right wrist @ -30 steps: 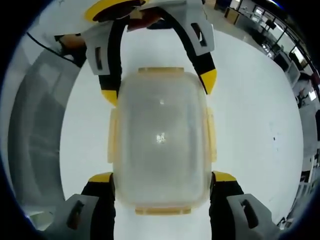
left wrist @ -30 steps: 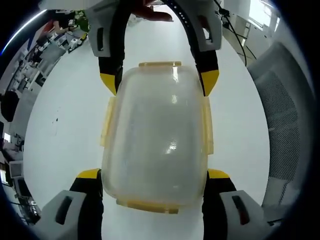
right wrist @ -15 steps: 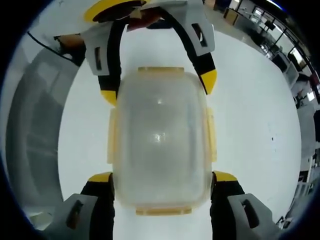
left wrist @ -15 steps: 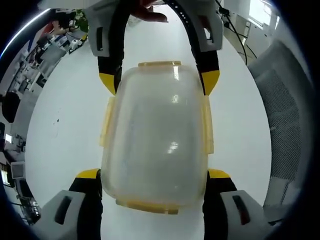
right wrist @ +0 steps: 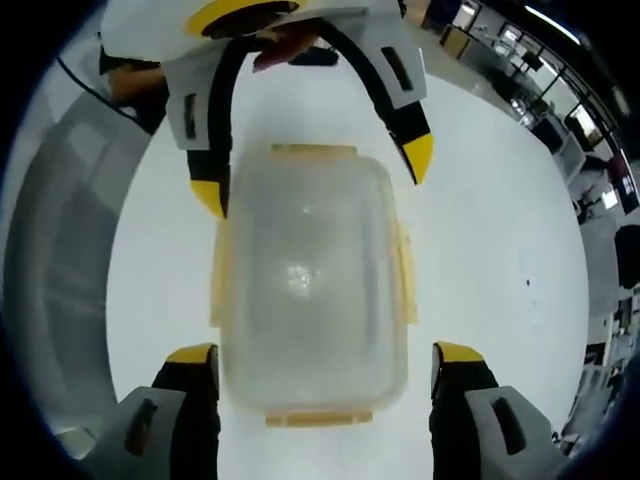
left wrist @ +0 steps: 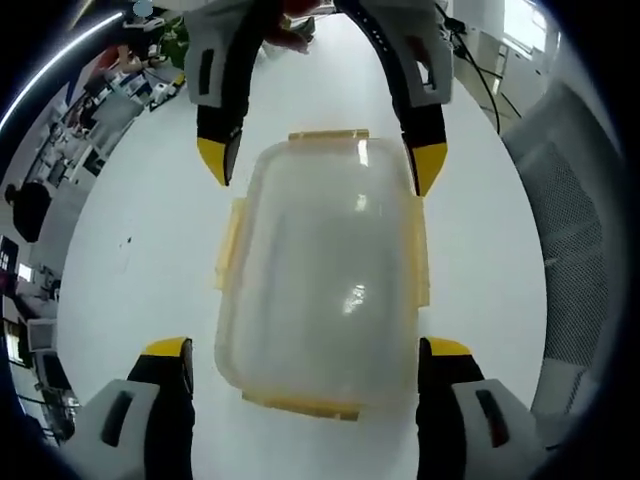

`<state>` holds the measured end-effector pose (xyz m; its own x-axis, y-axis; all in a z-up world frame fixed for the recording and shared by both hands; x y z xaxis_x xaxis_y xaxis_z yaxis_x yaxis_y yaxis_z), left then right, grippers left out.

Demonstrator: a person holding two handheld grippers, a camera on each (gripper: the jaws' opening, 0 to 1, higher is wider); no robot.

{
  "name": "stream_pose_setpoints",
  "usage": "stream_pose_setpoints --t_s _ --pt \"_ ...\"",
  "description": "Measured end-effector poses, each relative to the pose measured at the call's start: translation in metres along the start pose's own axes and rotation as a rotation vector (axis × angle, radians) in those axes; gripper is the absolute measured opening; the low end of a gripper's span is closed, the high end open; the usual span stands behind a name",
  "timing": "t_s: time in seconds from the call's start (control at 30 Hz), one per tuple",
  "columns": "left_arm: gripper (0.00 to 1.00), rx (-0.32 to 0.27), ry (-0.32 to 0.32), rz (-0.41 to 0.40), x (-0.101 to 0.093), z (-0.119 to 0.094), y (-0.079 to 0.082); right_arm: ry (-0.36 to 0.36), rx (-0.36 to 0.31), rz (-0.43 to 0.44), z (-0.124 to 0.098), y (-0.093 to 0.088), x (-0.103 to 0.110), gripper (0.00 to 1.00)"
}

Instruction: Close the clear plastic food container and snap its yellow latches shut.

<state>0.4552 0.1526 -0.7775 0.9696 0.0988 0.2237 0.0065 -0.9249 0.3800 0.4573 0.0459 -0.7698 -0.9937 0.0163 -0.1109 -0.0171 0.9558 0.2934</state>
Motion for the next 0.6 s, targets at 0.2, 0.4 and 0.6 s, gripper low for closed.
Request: stream_pose_setpoints --t_s 0.2,0.4,0.6 --pt "0.93 -0.03 0.022 -0.054 -0.004 -0.003 0.001 -0.043 -0.031 0.026 -0.008 0.001 0.0 0.87" --pt "0.92 -0.037 0.031 -0.079 -0.01 -0.005 -0.001 -0.07 -0.073 0.092 -0.011 0.001 0.003 0.86" --pt "0.91 -0.055 0.039 -0.139 -0.014 -0.009 -0.002 -0.08 -0.1 0.121 -0.015 0.001 0.009 0.85"
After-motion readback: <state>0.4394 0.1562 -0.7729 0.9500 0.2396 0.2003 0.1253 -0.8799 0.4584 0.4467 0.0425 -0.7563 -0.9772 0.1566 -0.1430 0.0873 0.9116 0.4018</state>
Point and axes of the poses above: the point that each gripper's makers call its tool centre point, and the gripper's own axes: z roughly forward along the fingers, x roughly to its left, y roughly out of its top, the point moved 4 cm from there along -z, roughly backward along the fingers, and after that the axes turned 1 degree about -x, right-handed, at the moved point
